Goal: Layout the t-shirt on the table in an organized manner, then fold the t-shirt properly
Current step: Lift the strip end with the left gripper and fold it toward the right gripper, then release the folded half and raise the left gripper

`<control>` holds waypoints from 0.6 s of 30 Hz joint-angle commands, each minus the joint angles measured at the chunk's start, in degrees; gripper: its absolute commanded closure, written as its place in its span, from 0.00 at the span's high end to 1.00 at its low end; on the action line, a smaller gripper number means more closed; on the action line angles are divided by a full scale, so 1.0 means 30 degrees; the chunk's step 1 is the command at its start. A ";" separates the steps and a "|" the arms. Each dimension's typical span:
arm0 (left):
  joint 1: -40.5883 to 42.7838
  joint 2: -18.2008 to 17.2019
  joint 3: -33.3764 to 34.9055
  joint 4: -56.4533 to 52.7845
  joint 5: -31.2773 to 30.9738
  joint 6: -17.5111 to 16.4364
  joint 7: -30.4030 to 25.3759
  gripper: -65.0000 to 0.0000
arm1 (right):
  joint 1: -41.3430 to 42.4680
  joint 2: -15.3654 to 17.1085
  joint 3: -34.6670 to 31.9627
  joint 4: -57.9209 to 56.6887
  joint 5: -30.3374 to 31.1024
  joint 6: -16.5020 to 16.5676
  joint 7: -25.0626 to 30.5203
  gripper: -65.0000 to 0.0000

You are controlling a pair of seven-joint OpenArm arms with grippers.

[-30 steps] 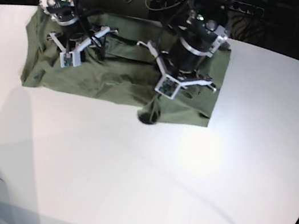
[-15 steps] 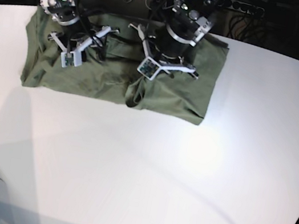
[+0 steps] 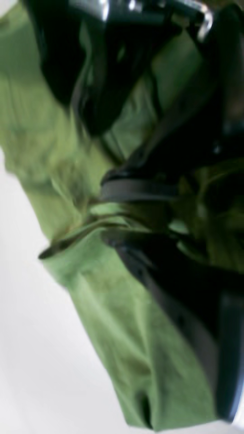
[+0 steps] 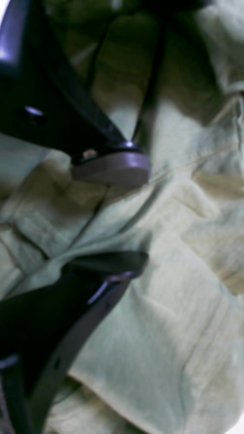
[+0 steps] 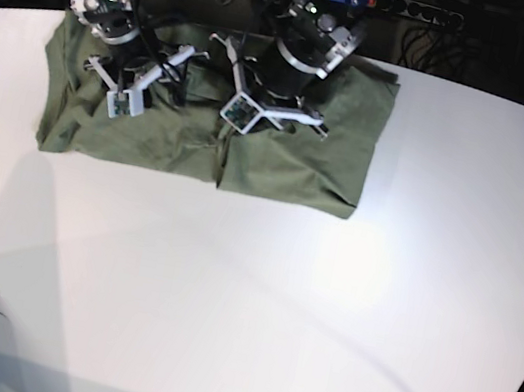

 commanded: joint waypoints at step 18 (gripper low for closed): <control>0.1377 -0.0632 -0.3257 0.5108 0.0093 0.0169 -0.0321 0.27 | 0.0009 0.0041 0.0026 0.0368 0.0189 0.0056 0.0187 0.49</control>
